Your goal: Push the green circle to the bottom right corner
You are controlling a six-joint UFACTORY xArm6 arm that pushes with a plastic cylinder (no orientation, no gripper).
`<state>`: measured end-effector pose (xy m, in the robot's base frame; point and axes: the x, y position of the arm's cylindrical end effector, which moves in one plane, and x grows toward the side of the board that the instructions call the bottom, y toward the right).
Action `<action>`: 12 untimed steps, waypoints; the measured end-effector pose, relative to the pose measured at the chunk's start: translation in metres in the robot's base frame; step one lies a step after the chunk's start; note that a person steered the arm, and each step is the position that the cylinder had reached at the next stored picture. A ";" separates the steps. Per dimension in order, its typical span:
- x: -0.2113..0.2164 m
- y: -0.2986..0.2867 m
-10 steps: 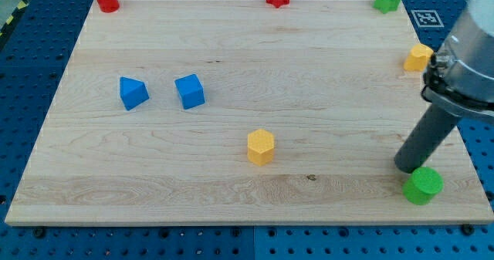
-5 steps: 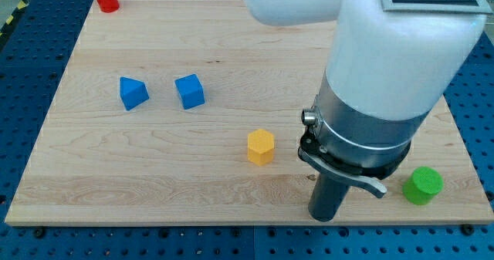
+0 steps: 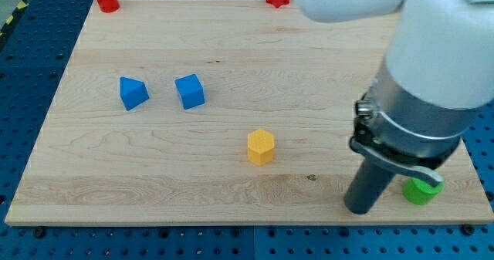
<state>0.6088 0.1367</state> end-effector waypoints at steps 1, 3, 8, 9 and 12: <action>0.000 0.012; 0.001 0.033; -0.048 0.032; -0.047 0.049; -0.035 0.052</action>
<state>0.5742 0.1883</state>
